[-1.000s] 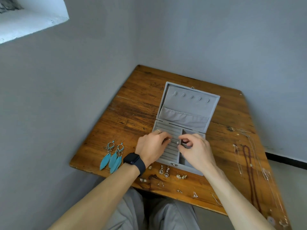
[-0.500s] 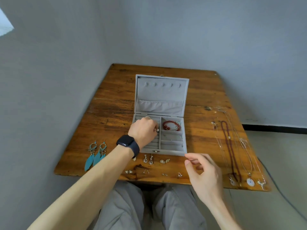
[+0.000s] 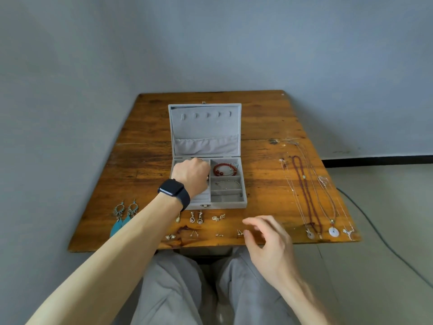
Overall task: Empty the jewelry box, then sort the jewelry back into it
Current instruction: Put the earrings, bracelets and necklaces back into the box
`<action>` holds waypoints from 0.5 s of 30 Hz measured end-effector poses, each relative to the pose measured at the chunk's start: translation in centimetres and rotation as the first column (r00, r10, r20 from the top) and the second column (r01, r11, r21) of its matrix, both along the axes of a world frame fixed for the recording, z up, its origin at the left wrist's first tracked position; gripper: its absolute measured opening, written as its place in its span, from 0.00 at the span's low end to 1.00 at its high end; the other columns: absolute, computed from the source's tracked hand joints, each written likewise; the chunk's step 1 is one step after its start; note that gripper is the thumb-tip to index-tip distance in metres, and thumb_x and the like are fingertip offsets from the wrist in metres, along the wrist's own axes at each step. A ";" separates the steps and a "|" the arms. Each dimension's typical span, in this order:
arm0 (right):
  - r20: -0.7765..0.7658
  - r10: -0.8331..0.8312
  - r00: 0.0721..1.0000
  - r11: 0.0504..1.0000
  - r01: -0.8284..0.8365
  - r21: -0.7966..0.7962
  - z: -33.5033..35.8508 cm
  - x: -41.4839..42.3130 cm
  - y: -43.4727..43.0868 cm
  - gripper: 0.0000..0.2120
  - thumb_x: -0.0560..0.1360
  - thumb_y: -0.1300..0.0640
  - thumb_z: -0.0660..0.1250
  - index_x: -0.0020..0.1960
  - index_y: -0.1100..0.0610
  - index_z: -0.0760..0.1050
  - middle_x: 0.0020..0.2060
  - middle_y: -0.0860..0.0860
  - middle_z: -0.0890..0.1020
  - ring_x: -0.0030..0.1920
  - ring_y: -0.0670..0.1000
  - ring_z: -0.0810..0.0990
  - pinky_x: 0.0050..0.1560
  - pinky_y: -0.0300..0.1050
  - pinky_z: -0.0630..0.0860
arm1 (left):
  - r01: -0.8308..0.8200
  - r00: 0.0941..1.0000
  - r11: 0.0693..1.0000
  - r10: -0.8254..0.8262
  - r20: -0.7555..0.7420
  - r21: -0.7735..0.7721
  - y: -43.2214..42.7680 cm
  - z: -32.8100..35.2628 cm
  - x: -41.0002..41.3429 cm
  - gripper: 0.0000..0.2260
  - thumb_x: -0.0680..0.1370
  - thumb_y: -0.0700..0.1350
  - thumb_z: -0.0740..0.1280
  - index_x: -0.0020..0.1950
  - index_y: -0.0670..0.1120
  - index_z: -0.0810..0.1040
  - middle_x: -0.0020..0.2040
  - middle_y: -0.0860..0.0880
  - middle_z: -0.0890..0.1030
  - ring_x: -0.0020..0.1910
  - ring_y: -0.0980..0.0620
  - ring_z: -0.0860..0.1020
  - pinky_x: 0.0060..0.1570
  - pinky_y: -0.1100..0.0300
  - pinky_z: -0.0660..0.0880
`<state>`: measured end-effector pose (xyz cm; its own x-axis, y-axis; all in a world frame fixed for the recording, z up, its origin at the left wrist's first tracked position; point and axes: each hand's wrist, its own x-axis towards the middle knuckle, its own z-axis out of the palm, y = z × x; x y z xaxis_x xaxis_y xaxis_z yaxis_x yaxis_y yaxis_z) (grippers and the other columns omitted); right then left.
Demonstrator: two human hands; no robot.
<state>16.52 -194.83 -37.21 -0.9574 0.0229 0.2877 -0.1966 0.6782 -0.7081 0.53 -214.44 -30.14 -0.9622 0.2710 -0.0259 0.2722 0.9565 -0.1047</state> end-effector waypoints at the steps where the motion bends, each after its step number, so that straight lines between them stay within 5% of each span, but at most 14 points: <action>1: 0.002 0.011 1.000 0.999 -0.011 0.049 -0.3 -0.1 -0.2 0.11 0.73 0.60 0.73 0.55 0.51 0.81 0.51 0.42 0.79 0.51 0.44 0.78 0.51 0.35 0.74 | -0.011 1.000 0.999 0.011 -0.005 0.045 -0.3 -0.3 0.1 0.11 0.79 0.37 0.64 0.56 0.47 0.83 0.51 0.47 0.83 0.46 0.44 0.82 0.43 0.53 0.80; 6: -0.001 0.058 0.998 0.981 -0.057 0.185 -1.0 -1.3 -1.7 0.12 0.74 0.59 0.74 0.57 0.53 0.81 0.52 0.46 0.81 0.52 0.48 0.77 0.54 0.34 0.67 | -0.026 0.999 0.966 0.036 -0.034 0.257 -1.5 -1.3 0.7 0.10 0.82 0.42 0.65 0.60 0.51 0.83 0.56 0.49 0.83 0.51 0.45 0.82 0.43 0.56 0.75; 15: 0.039 0.092 0.995 0.959 -0.099 0.265 -0.1 -3.9 -3.3 0.14 0.77 0.54 0.69 0.62 0.49 0.79 0.54 0.46 0.82 0.51 0.49 0.77 0.47 0.41 0.77 | 0.000 1.000 0.930 0.003 -0.007 0.369 -2.7 -1.8 0.6 0.09 0.82 0.46 0.66 0.60 0.51 0.83 0.56 0.49 0.84 0.53 0.47 0.82 0.45 0.58 0.76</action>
<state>12.60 -198.10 -37.28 -0.9588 -0.1429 0.2454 -0.2531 0.8219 -0.5103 1.08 -217.14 -31.91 -0.9625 0.2584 0.0826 0.2711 0.9286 0.2533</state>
